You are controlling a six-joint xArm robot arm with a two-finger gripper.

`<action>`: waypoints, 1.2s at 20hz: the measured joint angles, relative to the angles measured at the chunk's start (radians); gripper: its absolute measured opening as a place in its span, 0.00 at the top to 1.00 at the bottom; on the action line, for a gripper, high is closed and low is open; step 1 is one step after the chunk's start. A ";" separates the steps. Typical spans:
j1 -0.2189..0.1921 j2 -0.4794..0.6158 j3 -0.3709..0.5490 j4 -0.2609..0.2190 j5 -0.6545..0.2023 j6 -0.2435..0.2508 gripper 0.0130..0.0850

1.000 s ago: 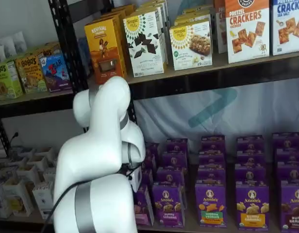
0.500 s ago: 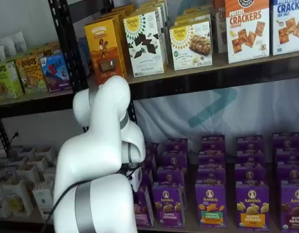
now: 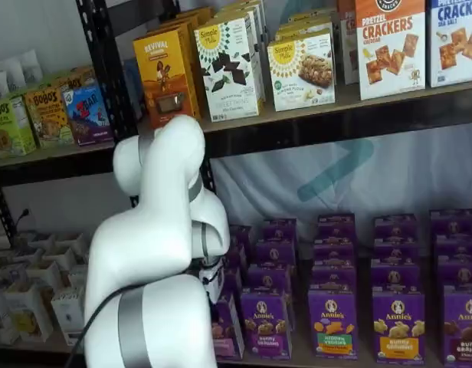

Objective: Pick up the purple box with a pink patch in the middle, on the bottom shelf, the first box from the left

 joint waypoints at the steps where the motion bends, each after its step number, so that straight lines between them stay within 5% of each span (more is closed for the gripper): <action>1: 0.002 -0.010 0.015 -0.008 -0.002 0.008 0.72; 7: 0.011 -0.086 0.140 -0.031 -0.037 0.035 0.72; 12: 0.017 -0.195 0.286 0.095 -0.068 -0.081 0.72; 24: 0.000 -0.480 0.614 0.120 -0.098 -0.125 0.72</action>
